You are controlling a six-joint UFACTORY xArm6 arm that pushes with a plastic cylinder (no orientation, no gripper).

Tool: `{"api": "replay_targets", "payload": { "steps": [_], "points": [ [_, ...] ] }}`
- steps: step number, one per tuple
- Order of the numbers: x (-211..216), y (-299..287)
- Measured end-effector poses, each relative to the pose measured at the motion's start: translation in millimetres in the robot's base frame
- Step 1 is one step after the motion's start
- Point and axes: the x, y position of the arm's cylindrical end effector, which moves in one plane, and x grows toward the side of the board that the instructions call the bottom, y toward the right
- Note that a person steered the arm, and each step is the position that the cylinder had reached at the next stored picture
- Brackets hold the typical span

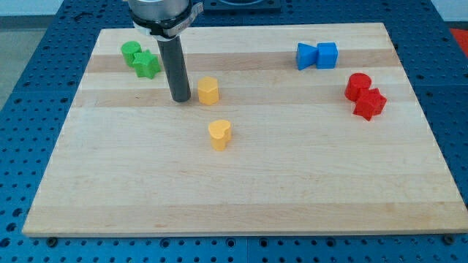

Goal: Slide the yellow hexagon slightly up

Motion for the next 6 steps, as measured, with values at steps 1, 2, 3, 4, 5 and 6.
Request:
{"api": "replay_targets", "payload": {
  "steps": [1, 2, 3, 4, 5, 6],
  "points": [
    [43, 20],
    [55, 21],
    [55, 21],
    [48, 28],
    [39, 29],
    [7, 28]
  ]
}}
